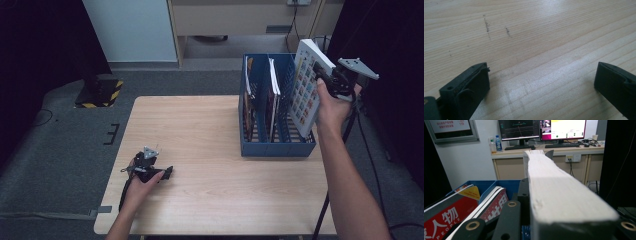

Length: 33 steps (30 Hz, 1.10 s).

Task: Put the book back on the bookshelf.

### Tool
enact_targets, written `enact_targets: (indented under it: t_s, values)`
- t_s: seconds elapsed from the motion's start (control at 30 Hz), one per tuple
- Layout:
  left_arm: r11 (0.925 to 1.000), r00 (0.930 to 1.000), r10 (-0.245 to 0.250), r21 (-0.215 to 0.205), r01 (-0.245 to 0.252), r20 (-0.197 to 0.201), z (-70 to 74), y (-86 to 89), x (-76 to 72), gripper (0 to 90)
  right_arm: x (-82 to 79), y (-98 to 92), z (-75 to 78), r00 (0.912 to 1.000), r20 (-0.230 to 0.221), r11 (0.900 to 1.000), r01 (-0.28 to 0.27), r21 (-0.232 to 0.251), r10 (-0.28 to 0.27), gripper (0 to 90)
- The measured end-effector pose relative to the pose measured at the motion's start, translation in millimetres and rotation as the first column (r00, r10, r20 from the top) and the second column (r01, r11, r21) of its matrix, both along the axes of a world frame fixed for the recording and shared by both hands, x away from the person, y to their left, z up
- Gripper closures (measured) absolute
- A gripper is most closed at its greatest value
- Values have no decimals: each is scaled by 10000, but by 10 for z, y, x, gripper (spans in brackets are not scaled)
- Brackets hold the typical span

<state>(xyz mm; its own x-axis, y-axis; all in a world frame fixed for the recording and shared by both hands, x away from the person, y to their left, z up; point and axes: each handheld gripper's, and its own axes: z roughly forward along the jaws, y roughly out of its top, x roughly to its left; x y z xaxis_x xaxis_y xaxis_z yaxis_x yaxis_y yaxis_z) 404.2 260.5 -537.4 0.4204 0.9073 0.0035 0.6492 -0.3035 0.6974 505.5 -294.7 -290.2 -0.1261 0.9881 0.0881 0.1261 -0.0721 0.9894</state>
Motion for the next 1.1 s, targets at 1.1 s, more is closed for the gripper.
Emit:
enact_targets:
  t_s: [1.1]
  values:
    - [10000, 10000, 7, 7, -7, 6, 0, -1, -1, 0, 149, 53, -235, 9995, -201, 9997, -227, 58, 228, 734]
